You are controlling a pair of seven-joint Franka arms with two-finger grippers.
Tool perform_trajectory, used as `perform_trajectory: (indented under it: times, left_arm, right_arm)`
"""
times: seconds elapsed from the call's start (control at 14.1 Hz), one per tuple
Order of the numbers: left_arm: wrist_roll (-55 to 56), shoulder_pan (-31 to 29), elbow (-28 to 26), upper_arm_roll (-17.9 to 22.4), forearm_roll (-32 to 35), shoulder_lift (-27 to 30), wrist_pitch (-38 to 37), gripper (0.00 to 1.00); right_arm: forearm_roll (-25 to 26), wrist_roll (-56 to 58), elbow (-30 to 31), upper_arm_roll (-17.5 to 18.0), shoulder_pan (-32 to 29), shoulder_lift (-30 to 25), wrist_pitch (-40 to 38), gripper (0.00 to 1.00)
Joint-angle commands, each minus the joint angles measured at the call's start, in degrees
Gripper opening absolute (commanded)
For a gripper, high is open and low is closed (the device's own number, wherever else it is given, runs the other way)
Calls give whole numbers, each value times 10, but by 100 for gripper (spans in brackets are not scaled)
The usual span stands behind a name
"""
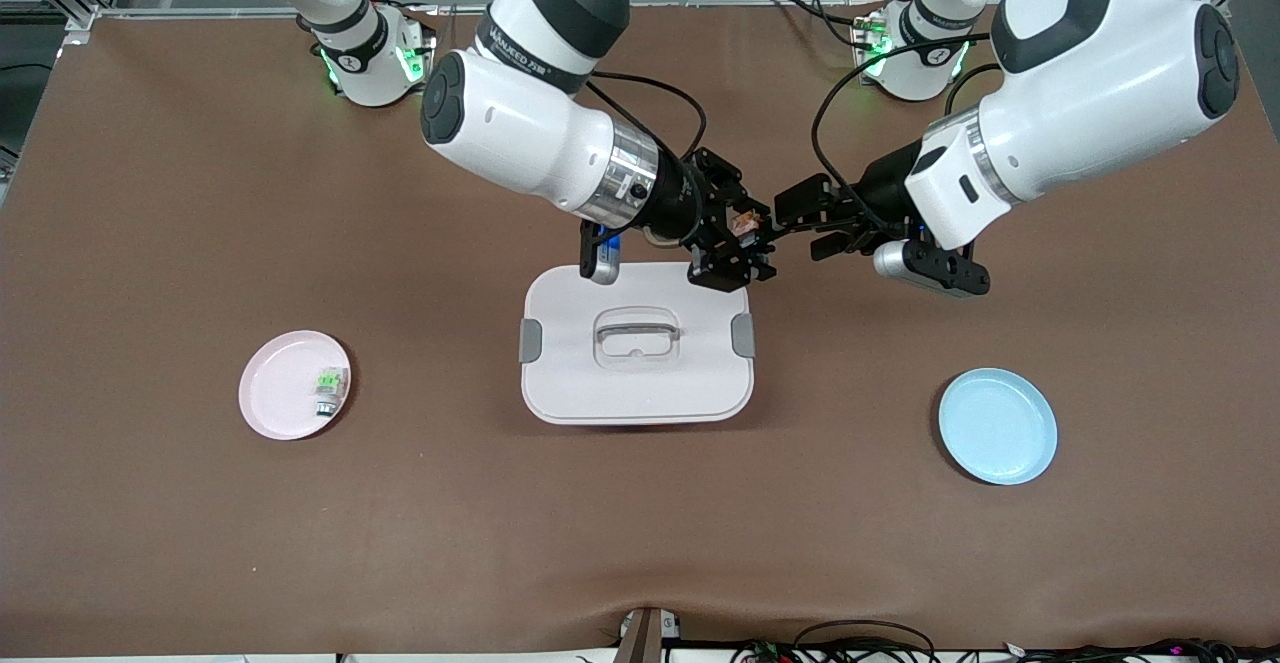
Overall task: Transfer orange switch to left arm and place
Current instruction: 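Lift the switch with the right gripper over the white box, then grasp the switch with the left gripper from the right gripper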
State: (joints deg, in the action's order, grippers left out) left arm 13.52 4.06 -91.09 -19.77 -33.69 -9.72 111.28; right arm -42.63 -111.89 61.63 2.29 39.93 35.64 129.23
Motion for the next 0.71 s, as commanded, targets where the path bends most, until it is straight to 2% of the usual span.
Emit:
perform_trajectory:
  times: [0.0,0.21,0.64]
  left_arm:
    - [5,3,-7,-4,-11,7,10,83]
    - [-1,5,-7,-4,-11,5,10,82]
    - [-7,13,-8,-4,-10,2,16,69]
  right_arm:
    - [-9,-13,-31,-6,11,22,9,0]
    - [-9,-14,-32,-6,12,22,13,0]
    - [-9,-14,-33,-6,12,22,13,0]
